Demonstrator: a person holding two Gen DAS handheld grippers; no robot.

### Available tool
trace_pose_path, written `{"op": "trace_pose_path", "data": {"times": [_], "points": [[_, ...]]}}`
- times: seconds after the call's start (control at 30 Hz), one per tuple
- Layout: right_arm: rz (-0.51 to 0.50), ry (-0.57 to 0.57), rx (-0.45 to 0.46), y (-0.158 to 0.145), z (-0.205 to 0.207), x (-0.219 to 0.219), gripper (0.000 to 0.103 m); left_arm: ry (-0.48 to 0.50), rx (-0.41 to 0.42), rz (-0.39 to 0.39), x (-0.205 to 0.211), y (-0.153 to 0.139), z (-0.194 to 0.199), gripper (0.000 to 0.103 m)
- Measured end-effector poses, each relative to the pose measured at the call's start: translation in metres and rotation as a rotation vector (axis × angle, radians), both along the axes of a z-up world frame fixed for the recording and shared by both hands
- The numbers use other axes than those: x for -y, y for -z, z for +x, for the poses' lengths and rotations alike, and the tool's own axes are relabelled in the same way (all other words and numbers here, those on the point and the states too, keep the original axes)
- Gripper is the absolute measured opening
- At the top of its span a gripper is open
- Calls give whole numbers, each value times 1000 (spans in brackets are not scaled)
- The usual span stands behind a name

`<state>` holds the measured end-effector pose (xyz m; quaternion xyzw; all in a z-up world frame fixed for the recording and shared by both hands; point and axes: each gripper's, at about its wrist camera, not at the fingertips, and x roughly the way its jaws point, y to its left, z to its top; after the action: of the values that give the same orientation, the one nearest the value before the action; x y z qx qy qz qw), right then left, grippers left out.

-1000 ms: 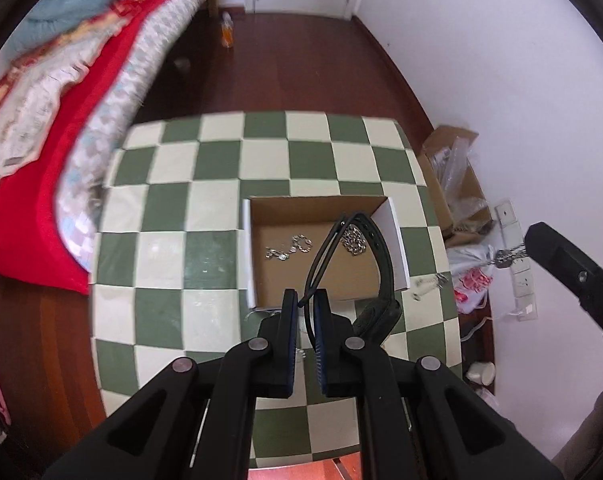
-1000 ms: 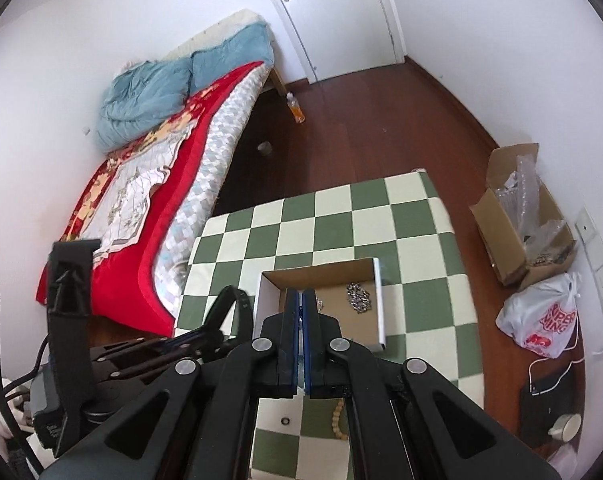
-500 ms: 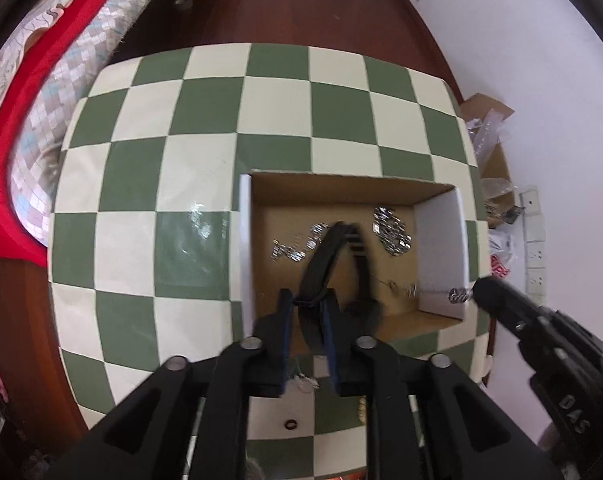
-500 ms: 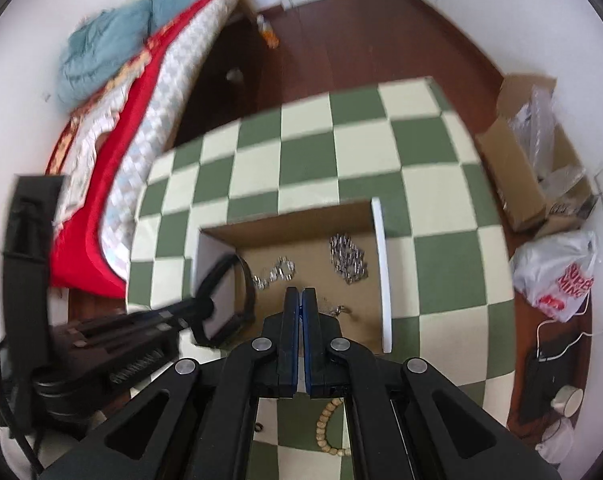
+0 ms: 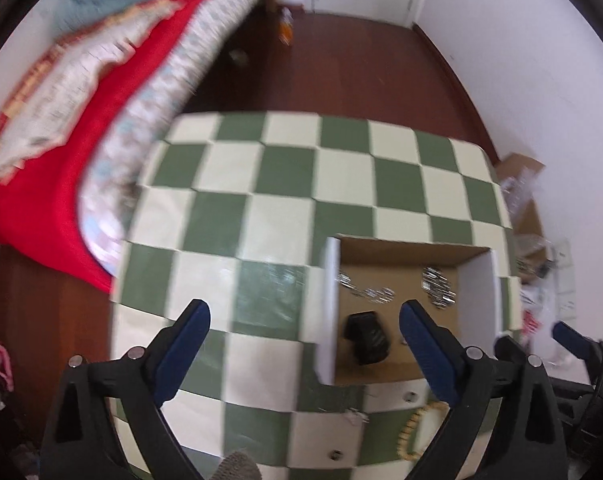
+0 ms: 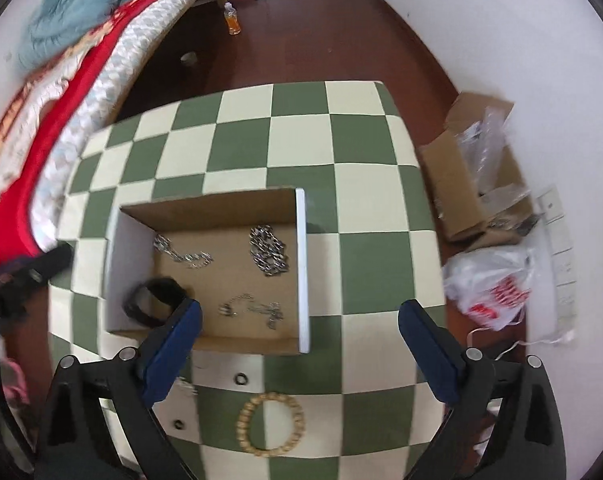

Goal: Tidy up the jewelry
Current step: 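Open the left tool to release the watch band in the box, then raise the left tool away from the box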

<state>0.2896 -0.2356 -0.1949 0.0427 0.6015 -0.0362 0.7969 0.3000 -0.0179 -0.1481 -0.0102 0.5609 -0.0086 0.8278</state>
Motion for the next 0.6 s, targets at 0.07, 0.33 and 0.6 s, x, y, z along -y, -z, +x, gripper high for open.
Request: {"op": "trace_pose_path", "data": {"times": [0.07,0.33,0.6], "points": [[-12,-10,-8,5,-6,-4,103,-10,42,33,-4,-2,-9,102],[-57,-17,35,2,-28,-18,103,-12,108,109,-7,0,-40,103],[-69,-1,107,-24,-55,-22,103,-17,173,118,-10,-20,-74,103]]}}
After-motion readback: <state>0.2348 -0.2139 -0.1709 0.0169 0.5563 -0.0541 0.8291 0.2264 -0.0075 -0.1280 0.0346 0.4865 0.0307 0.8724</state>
